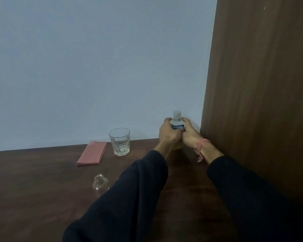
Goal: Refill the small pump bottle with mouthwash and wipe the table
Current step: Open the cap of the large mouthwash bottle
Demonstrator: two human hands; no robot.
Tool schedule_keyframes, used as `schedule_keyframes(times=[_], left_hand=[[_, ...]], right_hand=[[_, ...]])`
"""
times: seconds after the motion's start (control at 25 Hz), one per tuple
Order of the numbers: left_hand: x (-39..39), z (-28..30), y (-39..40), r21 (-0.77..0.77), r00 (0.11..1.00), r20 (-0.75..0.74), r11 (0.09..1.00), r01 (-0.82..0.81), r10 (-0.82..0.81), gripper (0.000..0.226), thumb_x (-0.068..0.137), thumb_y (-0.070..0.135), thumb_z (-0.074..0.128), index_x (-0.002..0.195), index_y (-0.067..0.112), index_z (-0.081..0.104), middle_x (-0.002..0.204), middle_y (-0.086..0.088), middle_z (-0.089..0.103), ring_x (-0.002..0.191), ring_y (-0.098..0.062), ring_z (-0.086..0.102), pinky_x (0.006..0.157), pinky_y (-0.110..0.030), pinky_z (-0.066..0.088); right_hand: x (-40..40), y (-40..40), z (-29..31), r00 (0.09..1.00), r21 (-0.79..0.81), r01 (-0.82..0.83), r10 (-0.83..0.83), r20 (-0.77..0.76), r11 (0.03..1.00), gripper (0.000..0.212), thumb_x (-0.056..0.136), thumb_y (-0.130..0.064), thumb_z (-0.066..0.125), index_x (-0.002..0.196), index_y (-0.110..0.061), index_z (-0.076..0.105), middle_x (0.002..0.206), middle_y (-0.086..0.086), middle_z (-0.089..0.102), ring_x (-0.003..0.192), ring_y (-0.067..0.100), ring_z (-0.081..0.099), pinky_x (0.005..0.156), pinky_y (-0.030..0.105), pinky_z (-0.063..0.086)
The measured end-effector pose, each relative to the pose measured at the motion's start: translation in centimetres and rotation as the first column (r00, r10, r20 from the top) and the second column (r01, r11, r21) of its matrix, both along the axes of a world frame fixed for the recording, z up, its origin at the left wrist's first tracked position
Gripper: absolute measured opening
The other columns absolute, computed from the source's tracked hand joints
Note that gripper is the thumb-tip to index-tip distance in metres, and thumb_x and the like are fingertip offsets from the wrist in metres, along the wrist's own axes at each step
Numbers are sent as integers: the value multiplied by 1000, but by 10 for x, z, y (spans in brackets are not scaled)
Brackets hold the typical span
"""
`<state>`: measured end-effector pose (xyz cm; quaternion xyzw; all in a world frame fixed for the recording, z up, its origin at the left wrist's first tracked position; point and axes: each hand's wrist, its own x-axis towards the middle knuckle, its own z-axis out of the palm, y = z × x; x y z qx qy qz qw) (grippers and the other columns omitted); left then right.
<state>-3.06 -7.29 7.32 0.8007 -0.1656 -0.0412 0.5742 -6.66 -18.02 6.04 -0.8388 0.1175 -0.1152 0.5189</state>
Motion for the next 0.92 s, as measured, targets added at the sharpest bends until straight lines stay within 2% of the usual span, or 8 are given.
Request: schedule_keyframes(times=[0.08,0.16,0.44,0.56,0.64,0.72,0.84,0.92], left_hand=[[-4,-11,7,51,996,78,998,-46,42,53,107,23,84,154,17,61,150,-10,74,138,-32,73,118,-51,59],[-18,-16,23,24,996,87,1000,-6,4,53,105,27,87,151,15,64,147,-8,76,135,-29,75,116,-50,62],[-125,-23,102,-14,992,82,995,97,-96,57,99,32,91,150,16,70,140,-2,81,123,-16,78,110,-40,66],[-161,-27,131,-16,991,75,993,114,-112,55,100,32,92,149,17,72,139,-2,82,127,-20,79,112,-48,66],[-176,-29,142,-33,991,41,991,127,-125,54,100,34,92,148,17,73,139,-3,83,129,-24,79,113,-52,65],[-185,-29,146,-13,990,50,991,135,-134,51,101,35,91,145,18,73,136,-2,83,127,-23,80,112,-52,66],[-188,-25,150,113,984,133,988,107,-122,47,101,39,90,140,20,74,134,-1,84,116,-17,80,105,-46,68],[-186,-26,151,147,982,134,983,110,-130,47,102,40,89,141,20,72,135,-2,83,109,-13,75,100,-41,68]], right_hand=[[-9,2,-13,1000,-51,4,-3,24,999,78,111,-5,53,165,-50,18,152,5,56,128,24,63,112,44,53],[-31,5,-19,999,-83,8,-3,53,996,73,113,-9,50,161,-56,20,151,0,57,127,19,63,106,38,53],[-152,56,-35,986,17,-109,106,130,994,74,113,-6,51,166,-50,24,156,-11,52,136,5,56,113,30,50],[-195,80,-27,951,149,-63,14,310,987,72,105,6,55,160,-40,46,155,-15,55,138,-5,54,102,15,55],[-209,101,-12,876,184,34,-118,468,982,48,110,-10,58,154,-31,56,155,-9,58,139,1,57,103,17,54],[-212,124,11,801,207,78,-185,569,975,31,116,-34,51,140,-23,68,136,-3,73,127,8,68,104,23,56],[-197,148,49,777,329,76,-262,572,941,70,118,-52,23,108,-13,80,89,2,81,85,14,79,81,21,61],[-178,150,67,837,330,91,-252,486,940,90,114,-63,12,92,-13,83,65,3,70,60,12,65,65,24,57]])
